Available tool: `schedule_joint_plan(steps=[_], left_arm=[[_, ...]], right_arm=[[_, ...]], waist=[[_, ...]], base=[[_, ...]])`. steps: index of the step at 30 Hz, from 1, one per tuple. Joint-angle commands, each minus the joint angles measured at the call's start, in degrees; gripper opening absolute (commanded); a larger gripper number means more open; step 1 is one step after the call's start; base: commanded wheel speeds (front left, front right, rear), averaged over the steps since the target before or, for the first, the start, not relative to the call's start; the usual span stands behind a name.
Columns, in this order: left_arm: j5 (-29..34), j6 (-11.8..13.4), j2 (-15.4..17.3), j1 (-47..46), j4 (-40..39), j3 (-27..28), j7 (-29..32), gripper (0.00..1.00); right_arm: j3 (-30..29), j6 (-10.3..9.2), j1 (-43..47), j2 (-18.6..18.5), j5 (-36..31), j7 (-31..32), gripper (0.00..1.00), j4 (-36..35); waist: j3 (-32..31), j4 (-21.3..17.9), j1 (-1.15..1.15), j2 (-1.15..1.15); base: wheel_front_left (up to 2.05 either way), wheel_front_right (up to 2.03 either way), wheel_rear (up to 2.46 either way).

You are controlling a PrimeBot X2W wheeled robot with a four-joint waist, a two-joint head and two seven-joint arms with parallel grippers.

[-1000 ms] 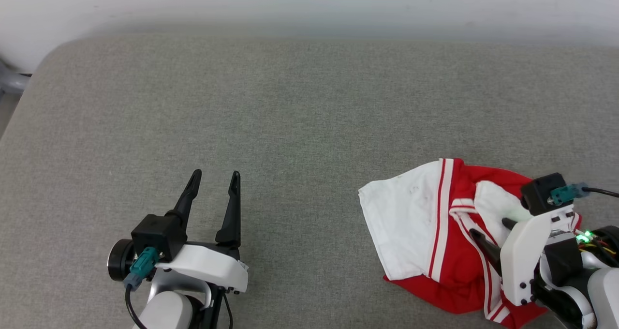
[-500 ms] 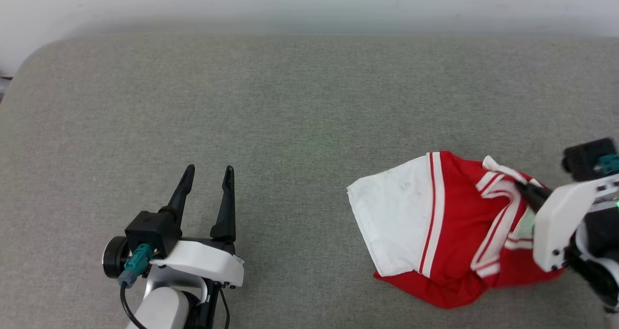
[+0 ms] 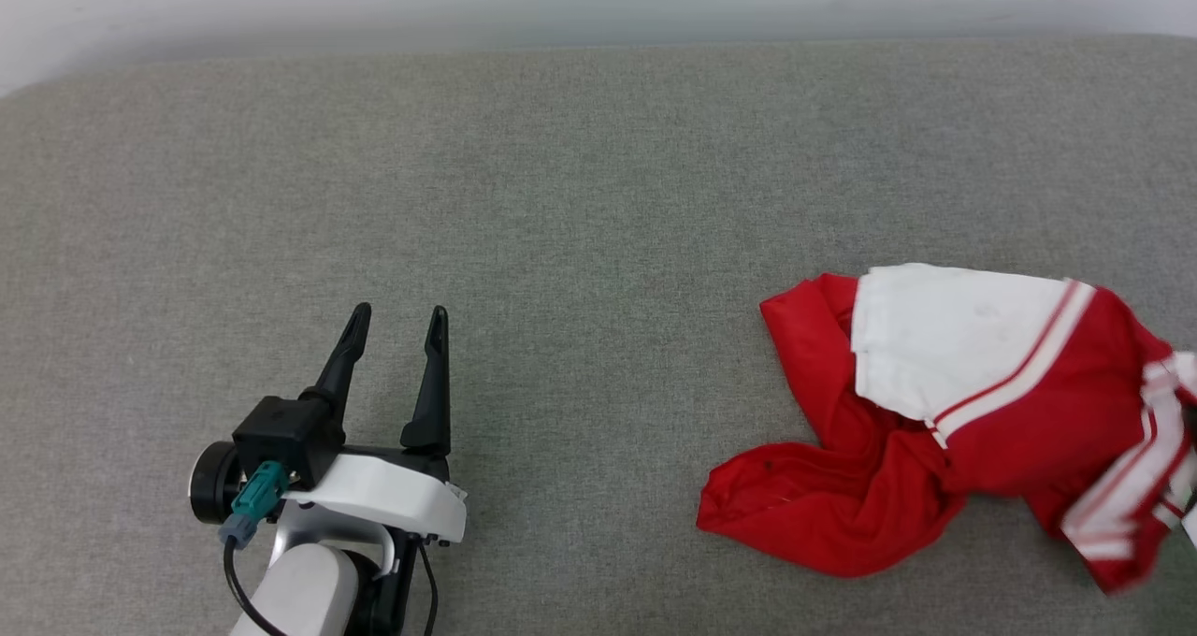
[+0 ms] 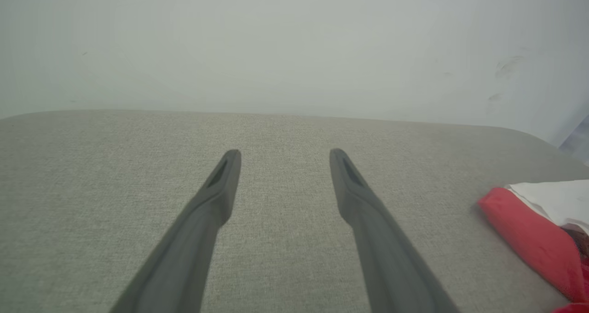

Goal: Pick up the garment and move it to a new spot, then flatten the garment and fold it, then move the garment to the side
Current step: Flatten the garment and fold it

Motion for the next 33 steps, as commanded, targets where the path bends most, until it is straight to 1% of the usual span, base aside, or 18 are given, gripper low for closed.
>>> schedule_joint_plan(steps=[1,4,5,6,7,8,11,14,18,21,26,33], left_arm=[[0.15,0.02,0.40,-0.49,-0.13,-0.14,-0.14,1.00],[0.20,0.10,0.55,-0.70,-0.23,-0.26,0.07,1.00],[0.15,0.05,0.63,-0.83,-0.21,-0.29,0.11,1.00],[0.11,0.03,0.67,-0.89,-0.19,-0.28,0.14,1.00],[0.06,0.04,0.74,-0.94,-0.18,-0.28,0.16,1.00],[0.02,0.09,0.82,-0.95,-0.13,-0.26,0.18,1.00],[-0.21,0.20,1.05,-0.81,-0.02,-0.20,0.26,1.00],[-0.35,0.30,1.11,-0.58,0.07,-0.34,0.32,1.00],[-0.56,0.45,1.02,-0.07,0.31,-0.55,0.42,1.00],[-0.59,0.42,0.87,0.28,0.44,-0.85,0.41,1.00],[-0.84,0.58,0.88,0.83,0.80,-1.30,0.91,1.00],[-0.99,0.81,2.02,1.10,0.44,-1.44,2.43,1.00]], right_arm=[[-2.91,-0.04,1.22,1.87,1.21,-1.96,0.00,3.15],[-6.78,-0.04,1.75,4.18,2.35,-5.07,0.00,8.02],[-7.70,-0.04,1.76,4.69,2.61,-6.03,0.25,9.49],[-8.65,-0.04,1.67,5.06,2.96,-7.14,0.57,10.82],[-9.29,-0.04,1.36,5.39,3.24,-8.29,0.97,11.88],[-9.67,-0.04,0.96,5.77,3.44,-9.52,1.00,12.78],[-9.97,-0.04,-0.28,6.33,2.72,-14.93,1.00,13.70],[-8.91,-0.04,-0.41,6.39,0.86,-21.49,1.00,12.69],[-6.12,-0.04,0.27,6.27,-3.37,-29.54,1.00,9.92],[-3.16,-0.04,1.32,6.68,-6.29,-33.34,1.00,7.49],[2.56,-0.04,2.91,7.54,-9.61,-35.73,1.00,2.79],[9.87,-0.04,6.94,8.67,-11.40,-36.20,1.00,-5.11]], waist=[[0.41,-0.08,0.00,0.00],[0.75,-0.07,0.00,0.00],[0.84,-0.06,0.00,0.00],[0.89,-0.05,0.00,0.00],[0.92,-0.08,0.00,0.00],[0.89,-0.14,0.00,0.00],[0.68,-0.36,0.00,0.00],[0.15,-0.54,0.00,0.00],[-1.01,-0.58,0.00,0.00],[-1.87,-0.48,0.00,0.00],[-3.43,-0.30,0.00,0.00],[-5.40,-0.39,0.00,0.00]], base=[[0.00,0.00,0.00],[0.00,0.00,0.00],[0.00,0.00,0.00],[0.00,0.00,0.00],[0.00,0.00,0.00],[0.00,0.00,0.00],[0.00,0.00,0.00],[0.00,0.00,0.00],[0.00,0.00,0.00],[0.00,0.00,0.00],[0.00,0.00,0.00],[0.00,0.00,0.00]])
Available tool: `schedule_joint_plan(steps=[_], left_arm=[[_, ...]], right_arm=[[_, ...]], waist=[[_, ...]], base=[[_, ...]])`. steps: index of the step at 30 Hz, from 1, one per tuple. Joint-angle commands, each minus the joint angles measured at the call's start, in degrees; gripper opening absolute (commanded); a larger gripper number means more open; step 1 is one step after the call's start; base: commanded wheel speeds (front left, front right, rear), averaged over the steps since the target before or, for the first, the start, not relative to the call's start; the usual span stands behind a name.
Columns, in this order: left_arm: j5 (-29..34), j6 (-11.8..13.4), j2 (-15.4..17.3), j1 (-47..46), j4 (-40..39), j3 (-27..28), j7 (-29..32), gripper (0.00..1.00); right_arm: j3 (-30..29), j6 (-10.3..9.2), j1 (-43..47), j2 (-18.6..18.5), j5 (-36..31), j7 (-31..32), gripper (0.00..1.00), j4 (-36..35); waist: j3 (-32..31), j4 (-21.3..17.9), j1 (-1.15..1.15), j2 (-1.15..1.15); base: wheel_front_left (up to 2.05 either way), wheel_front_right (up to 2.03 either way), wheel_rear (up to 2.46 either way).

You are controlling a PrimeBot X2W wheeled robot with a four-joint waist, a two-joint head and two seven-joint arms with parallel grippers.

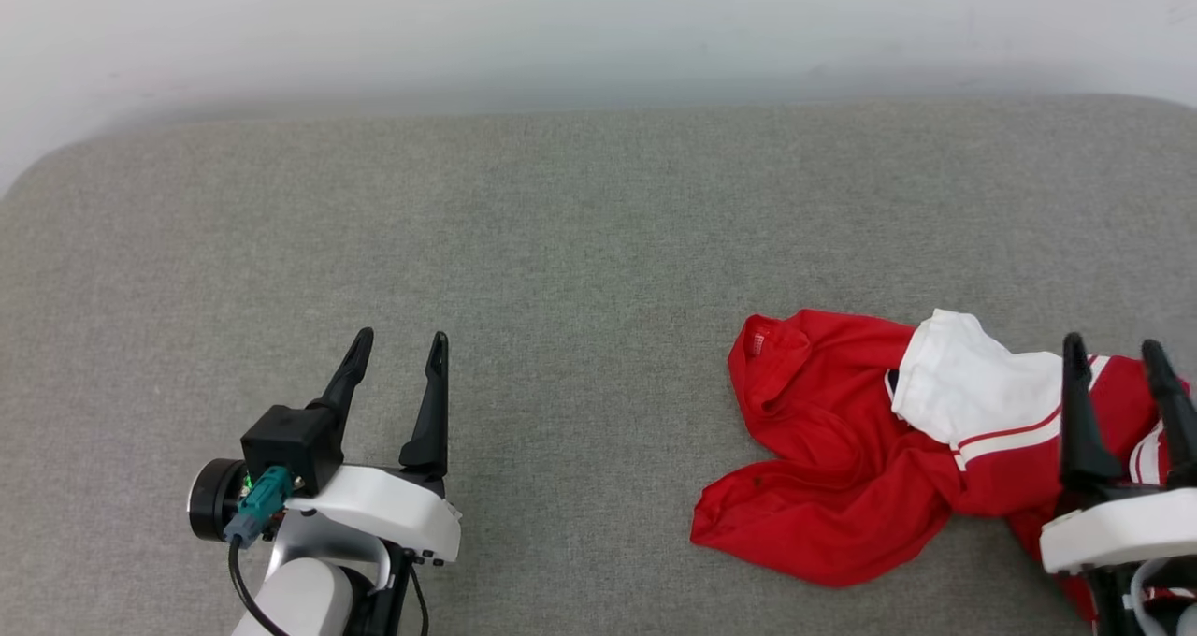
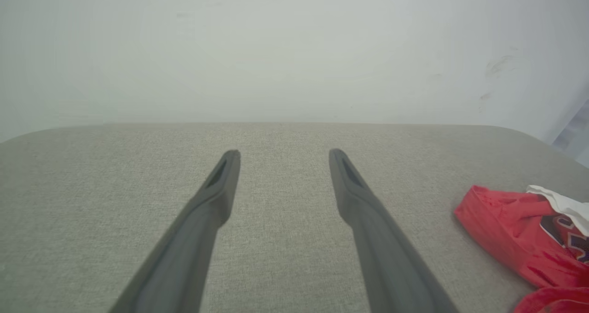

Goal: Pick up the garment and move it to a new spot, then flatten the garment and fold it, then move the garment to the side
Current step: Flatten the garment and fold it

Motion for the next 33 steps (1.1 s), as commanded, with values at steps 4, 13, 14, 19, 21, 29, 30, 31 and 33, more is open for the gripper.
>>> schedule_joint_plan(steps=[4,13,14,19,21,29,30,31,33], left_arm=[[0.09,-0.08,1.01,-0.42,-0.69,-0.38,1.60,1.00],[0.23,-5.66,0.45,-9.29,-0.68,-7.17,13.11,1.00],[0.19,-6.41,0.20,-10.48,-0.25,-8.30,14.93,1.00],[0.72,-10.27,-1.12,-16.79,3.08,-13.45,23.45,1.00],[1.17,-11.50,-1.60,-19.21,4.77,-15.56,26.07,1.00],[1.90,-14.11,-0.93,-27.84,14.03,-21.94,36.18,1.00],[1.93,-14.30,-0.72,-28.65,15.25,-22.66,37.51,1.00],[1.67,-14.33,-0.55,-29.31,16.33,-23.38,38.57,1.00],[1.61,-14.63,0.17,-30.58,18.21,-25.40,41.07,1.00]], right_arm=[[3.23,-0.04,3.05,0.57,-0.40,0.53,1.00,-4.56],[7.06,-0.04,5.75,0.72,0.61,2.67,1.00,-10.67],[7.49,-0.04,5.77,0.70,0.92,2.95,1.00,-10.87],[8.56,-0.04,4.48,0.73,1.10,2.80,1.00,-12.01],[8.84,-0.04,4.09,0.72,1.49,2.42,1.00,-12.31],[10.31,-0.04,2.39,0.72,3.96,0.57,1.00,-11.01],[10.33,-0.04,2.34,0.72,4.31,0.41,1.00,-10.80],[10.32,-0.04,2.26,0.71,4.57,0.00,1.00,-10.55],[10.17,-0.04,2.32,0.72,4.87,-0.51,1.00,-9.89]], waist=[[-1.14,-1.00,0.00,0.00],[0.58,-5.57,0.00,0.00],[0.99,-6.35,0.00,0.00],[3.67,-9.77,0.00,0.00],[4.96,-10.85,0.00,0.00],[9.49,-14.98,0.00,0.00],[9.85,-15.51,0.00,0.00],[10.14,-15.96,0.00,0.00],[10.50,-16.58,0.00,0.00]], base=[[0.00,0.00,0.00],[0.00,0.00,0.00],[0.00,0.00,0.00],[0.00,0.00,0.00],[0.00,0.00,0.00],[0.00,0.00,0.00],[0.00,0.00,0.00],[0.00,0.00,0.00],[0.00,0.00,0.00]])
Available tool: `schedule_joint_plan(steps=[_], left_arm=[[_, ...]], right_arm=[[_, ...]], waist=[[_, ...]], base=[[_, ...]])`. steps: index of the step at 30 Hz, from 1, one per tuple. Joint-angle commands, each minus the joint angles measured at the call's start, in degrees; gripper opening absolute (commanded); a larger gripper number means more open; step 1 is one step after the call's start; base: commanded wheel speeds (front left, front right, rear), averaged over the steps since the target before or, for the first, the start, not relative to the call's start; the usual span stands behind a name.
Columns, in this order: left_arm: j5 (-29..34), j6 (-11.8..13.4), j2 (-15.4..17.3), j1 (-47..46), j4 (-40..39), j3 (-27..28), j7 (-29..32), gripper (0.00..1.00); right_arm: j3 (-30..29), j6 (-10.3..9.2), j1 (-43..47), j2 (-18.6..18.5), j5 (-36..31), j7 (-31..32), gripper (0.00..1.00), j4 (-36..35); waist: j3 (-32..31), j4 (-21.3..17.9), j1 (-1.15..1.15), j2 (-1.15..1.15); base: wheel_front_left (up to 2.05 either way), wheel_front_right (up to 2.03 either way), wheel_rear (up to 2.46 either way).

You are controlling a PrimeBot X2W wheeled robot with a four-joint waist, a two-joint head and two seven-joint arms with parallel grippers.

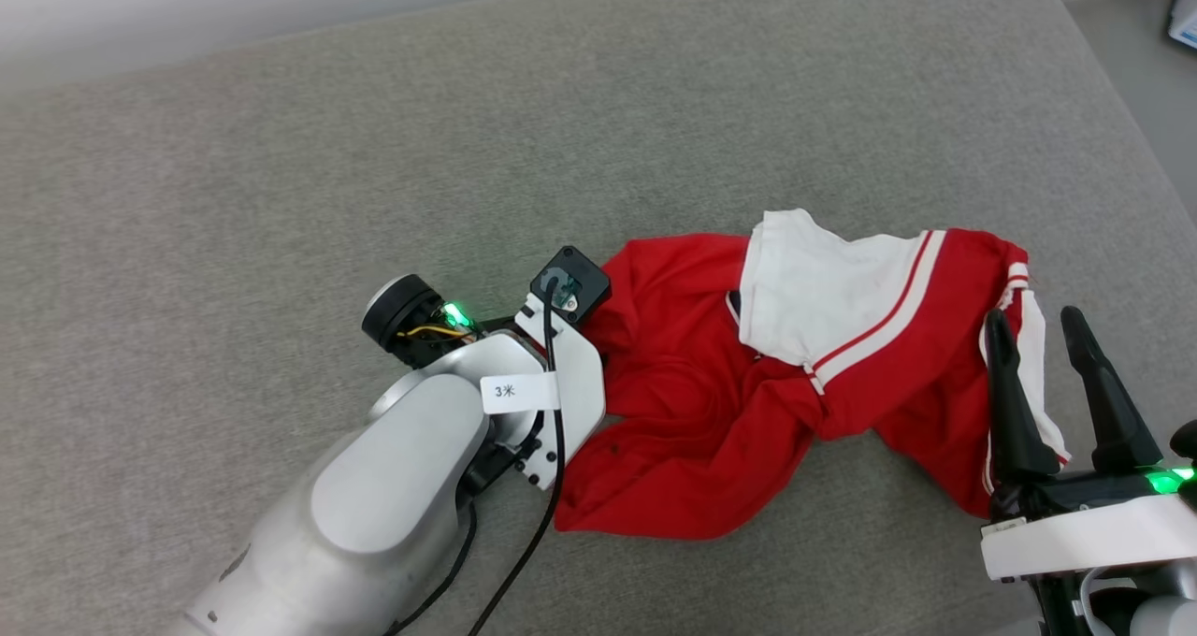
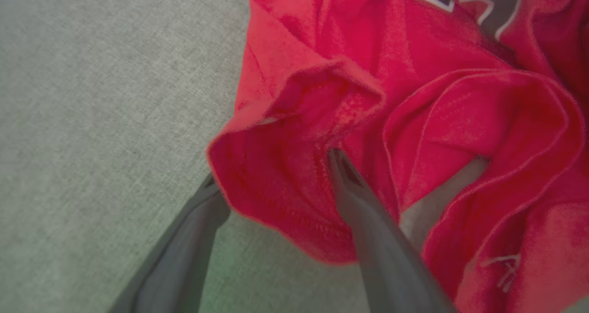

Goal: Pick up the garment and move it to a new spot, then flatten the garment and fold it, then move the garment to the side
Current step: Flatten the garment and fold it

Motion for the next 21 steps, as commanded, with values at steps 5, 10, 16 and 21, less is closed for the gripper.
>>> schedule_joint_plan(steps=[5,10,16,21], left_arm=[[-3.09,-0.52,2.35,-1.54,3.87,-8.68,8.21,1.00],[-6.43,-0.55,5.90,-3.80,3.28,-15.33,9.05,0.00],[-8.77,0.92,7.54,-4.72,1.83,-11.18,0.97,0.00],[-10.40,4.55,10.54,-1.37,-1.18,-7.45,-4.30,0.00]], right_arm=[[-0.38,-0.04,0.13,0.13,1.39,-1.10,1.00,1.52],[0.00,-0.04,-0.66,0.12,2.01,-1.74,1.00,2.28],[-1.26,-0.04,0.19,0.13,1.16,-1.16,1.00,2.53],[-1.90,-0.04,0.37,0.12,0.41,0.14,1.00,1.61]], waist=[[1.42,-1.76,-0.01,0.00],[1.45,-1.55,-0.01,0.00],[-0.03,0.83,-0.01,0.00],[-1.66,3.92,-0.01,0.00]], base=[[0.00,0.00,0.00],[0.00,0.00,0.00],[0.00,0.00,0.00],[0.00,0.00,0.00]])
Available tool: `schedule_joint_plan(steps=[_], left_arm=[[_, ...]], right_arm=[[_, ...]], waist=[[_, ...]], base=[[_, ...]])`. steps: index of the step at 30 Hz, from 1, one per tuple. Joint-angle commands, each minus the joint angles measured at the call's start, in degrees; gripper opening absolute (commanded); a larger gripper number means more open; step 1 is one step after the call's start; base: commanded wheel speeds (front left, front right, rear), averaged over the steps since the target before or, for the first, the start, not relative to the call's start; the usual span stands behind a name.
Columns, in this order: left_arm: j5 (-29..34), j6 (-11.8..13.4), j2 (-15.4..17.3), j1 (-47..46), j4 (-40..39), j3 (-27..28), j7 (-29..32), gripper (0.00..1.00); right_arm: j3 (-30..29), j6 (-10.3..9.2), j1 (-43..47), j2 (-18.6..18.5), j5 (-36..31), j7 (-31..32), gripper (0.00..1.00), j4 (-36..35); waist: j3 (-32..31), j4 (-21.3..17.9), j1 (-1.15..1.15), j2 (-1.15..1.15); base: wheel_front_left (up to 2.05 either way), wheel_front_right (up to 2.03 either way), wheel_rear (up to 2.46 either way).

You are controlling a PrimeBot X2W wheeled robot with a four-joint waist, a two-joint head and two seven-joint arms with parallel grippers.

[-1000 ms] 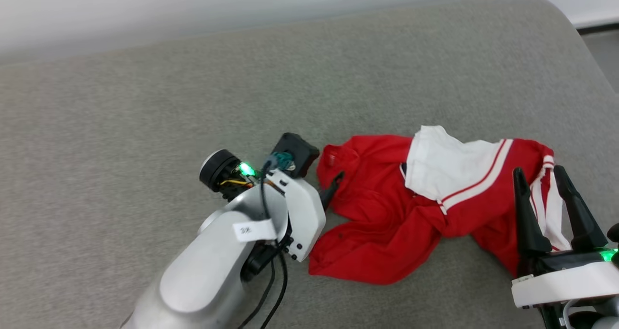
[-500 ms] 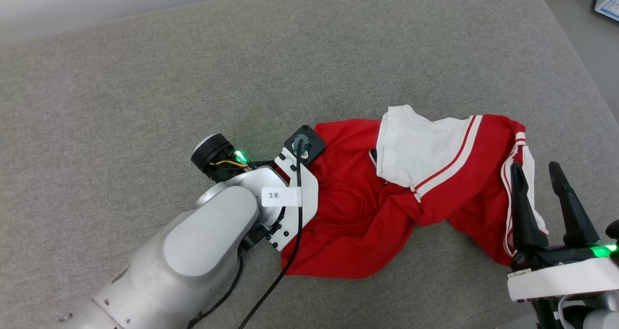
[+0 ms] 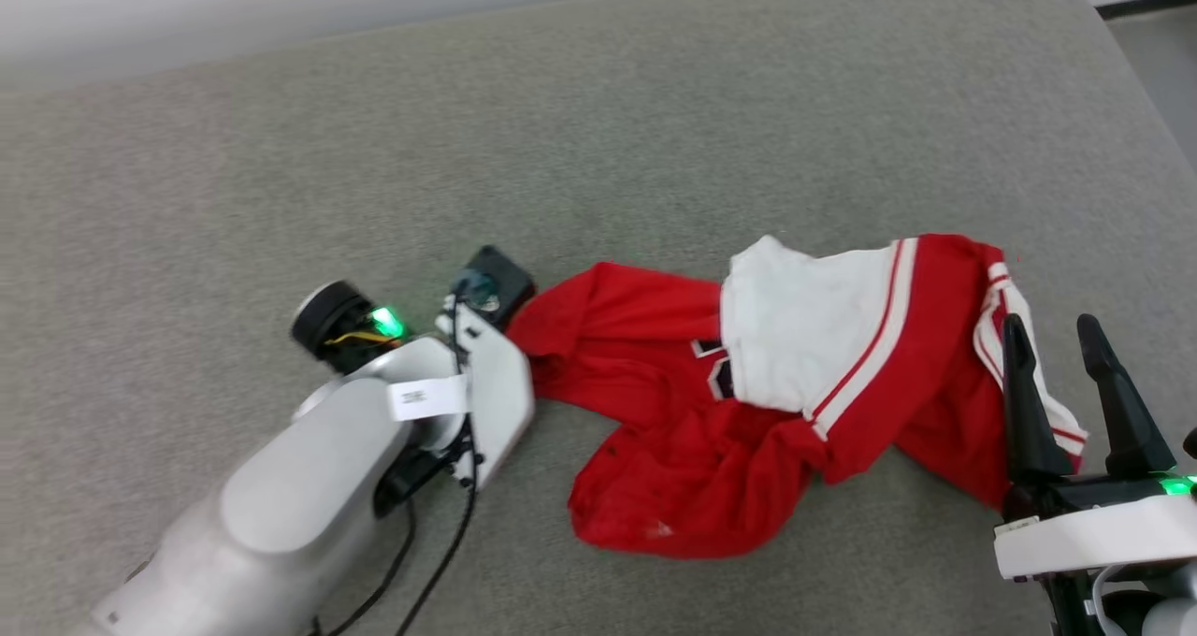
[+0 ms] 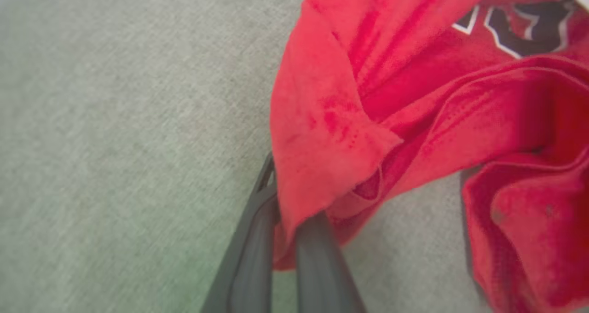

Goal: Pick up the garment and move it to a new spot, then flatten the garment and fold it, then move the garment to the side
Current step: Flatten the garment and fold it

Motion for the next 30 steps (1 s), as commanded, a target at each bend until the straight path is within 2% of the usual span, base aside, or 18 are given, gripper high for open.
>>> schedule_joint_plan(steps=[1,7,8,9,10,13,19,24,29,30], left_arm=[[-0.86,1.90,2.09,2.61,-1.37,1.61,-1.74,0.00],[-4.17,7.87,6.35,10.71,-7.76,6.68,-6.81,0.00],[-4.17,7.87,6.35,10.71,-7.76,6.68,-6.81,0.00],[-5.74,10.09,7.51,14.22,-10.02,8.36,-8.09,0.00],[-5.74,10.09,7.51,14.22,-10.02,8.36,-8.09,0.00],[-8.10,13.21,8.88,20.03,-13.29,10.43,-9.82,0.00],[-13.67,18.32,8.24,33.95,-18.24,12.28,-12.95,0.00],[-16.22,19.66,6.48,39.91,-18.31,11.73,-13.94,0.00],[-17.76,19.70,3.70,42.57,-17.04,10.74,-14.33,0.00],[-17.64,19.80,3.45,42.37,-16.75,10.60,-14.48,0.48]], right_arm=[[-0.39,-0.04,0.42,0.11,-0.73,0.70,1.00,-0.63],[-1.05,-0.04,1.04,0.10,-1.84,2.83,1.00,-2.08],[-1.05,-0.04,1.04,0.10,-1.84,2.83,1.00,-2.08],[-1.25,-0.04,1.60,0.11,-2.29,3.50,1.00,-2.49],[-1.25,-0.04,1.60,0.11,-2.29,3.50,1.00,-2.49],[-1.38,-0.04,2.07,0.11,-3.04,4.44,1.00,-3.36],[-1.70,-0.04,3.56,0.11,-4.01,6.51,1.00,-4.57],[-1.39,-0.04,4.73,0.10,-4.22,7.39,1.00,-4.93],[-1.34,-0.04,5.36,0.10,-4.01,8.16,1.00,-5.66],[-1.41,-0.04,5.53,0.10,-3.94,8.23,1.00,-5.83]], waist=[[-1.48,2.43,0.00,0.00],[-3.62,6.68,0.00,0.00],[-3.62,6.68,0.00,0.00],[-4.38,8.16,0.00,0.00],[-4.38,8.16,0.00,0.00],[-5.34,10.25,0.00,0.00],[-7.99,13.71,0.00,0.00],[-9.85,14.25,0.00,0.00],[-10.91,14.30,0.00,0.00],[-11.07,14.31,0.00,0.00]], base=[[0.00,0.00,0.00],[0.00,0.00,0.00],[0.00,0.00,0.00],[0.00,0.00,0.00],[0.00,0.00,0.00],[0.00,0.00,0.00],[0.00,0.00,0.00],[0.00,0.00,0.00],[0.00,0.00,0.00],[0.00,0.00,0.00]])
